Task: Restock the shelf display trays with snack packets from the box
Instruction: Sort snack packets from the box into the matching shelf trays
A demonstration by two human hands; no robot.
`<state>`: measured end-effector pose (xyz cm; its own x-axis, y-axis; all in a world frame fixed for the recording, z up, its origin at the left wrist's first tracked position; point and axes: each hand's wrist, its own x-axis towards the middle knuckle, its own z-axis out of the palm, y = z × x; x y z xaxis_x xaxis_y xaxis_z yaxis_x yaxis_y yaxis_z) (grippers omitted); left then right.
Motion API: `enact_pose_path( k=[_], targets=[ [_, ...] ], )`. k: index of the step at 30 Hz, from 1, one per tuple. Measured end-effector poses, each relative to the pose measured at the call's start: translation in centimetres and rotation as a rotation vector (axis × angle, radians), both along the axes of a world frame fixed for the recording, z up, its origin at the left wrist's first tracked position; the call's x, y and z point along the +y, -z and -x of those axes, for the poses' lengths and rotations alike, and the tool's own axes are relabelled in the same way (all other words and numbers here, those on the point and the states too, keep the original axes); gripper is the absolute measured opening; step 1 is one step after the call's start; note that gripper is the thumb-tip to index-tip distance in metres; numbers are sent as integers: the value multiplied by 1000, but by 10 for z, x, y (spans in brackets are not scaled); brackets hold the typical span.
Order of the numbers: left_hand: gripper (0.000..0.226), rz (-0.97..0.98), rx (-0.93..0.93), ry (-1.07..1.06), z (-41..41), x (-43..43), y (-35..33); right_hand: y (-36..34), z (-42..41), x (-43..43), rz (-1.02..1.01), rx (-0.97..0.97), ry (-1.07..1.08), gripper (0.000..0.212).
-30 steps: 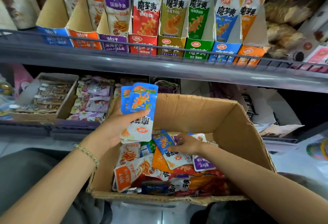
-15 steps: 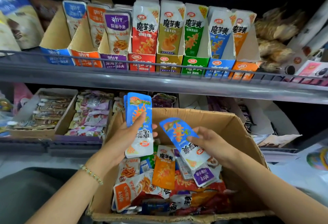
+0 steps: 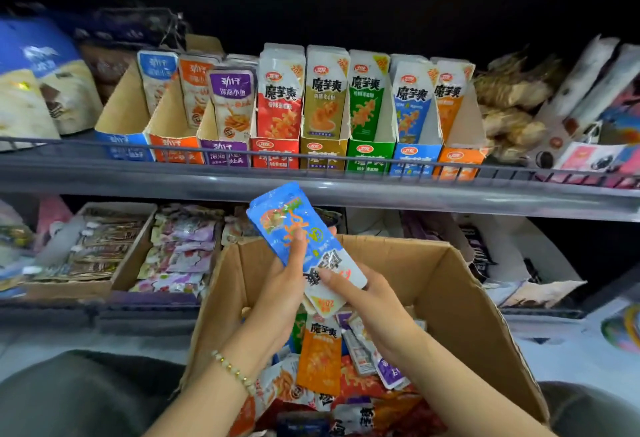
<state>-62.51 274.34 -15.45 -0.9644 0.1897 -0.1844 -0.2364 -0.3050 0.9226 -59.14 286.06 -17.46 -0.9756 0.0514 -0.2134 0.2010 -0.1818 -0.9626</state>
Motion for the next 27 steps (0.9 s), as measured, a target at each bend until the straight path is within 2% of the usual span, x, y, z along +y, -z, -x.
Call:
enact_pose_path(
  k=[3, 5, 6, 8, 9, 10, 12, 14, 16, 18, 22, 25, 27],
  targets=[
    [28, 13, 27, 64, 0, 6, -2, -8, -1, 8, 276, -13, -15, 45],
    [23, 69, 85, 15, 5, 3, -2, -16, 3, 21, 338, 3, 63, 44],
    [29, 95, 107, -21, 9, 0, -3, -22, 5, 29, 299, 24, 95, 43],
    [68, 200, 118, -99, 16, -10, -8, -33, 9, 46, 104, 79, 170, 37],
    [88, 296, 152, -134, 20, -16, -12, -40, 11, 54, -18, 116, 195, 32],
    [97, 424, 239, -139, 22, -22, -15, -47, 12, 59, -137, 156, 197, 26],
    [93, 690, 482, 0, 24, -31, -19, -62, 15, 66, -358, 221, 141, 12],
    [77, 802, 594, 297, 27, -32, -18, -74, 17, 68, -445, 224, 49, 4],
    [57, 717, 522, 519, 28, -28, -16, -83, 20, 68, -388, 198, 0, 5],
    [42, 570, 450, 555, 26, -21, -17, -88, 23, 68, -299, 202, 44, 17],
    [38, 426, 479, 475, 24, -4, -30, -84, 29, 52, 6, 189, 195, 34],
    [41, 402, 501, 481, 26, 12, -32, -84, 32, 38, 174, 182, 209, 39],
    [40, 418, 518, 506, 26, 20, -37, -91, 36, 38, 134, 220, 229, 33]
  ],
)
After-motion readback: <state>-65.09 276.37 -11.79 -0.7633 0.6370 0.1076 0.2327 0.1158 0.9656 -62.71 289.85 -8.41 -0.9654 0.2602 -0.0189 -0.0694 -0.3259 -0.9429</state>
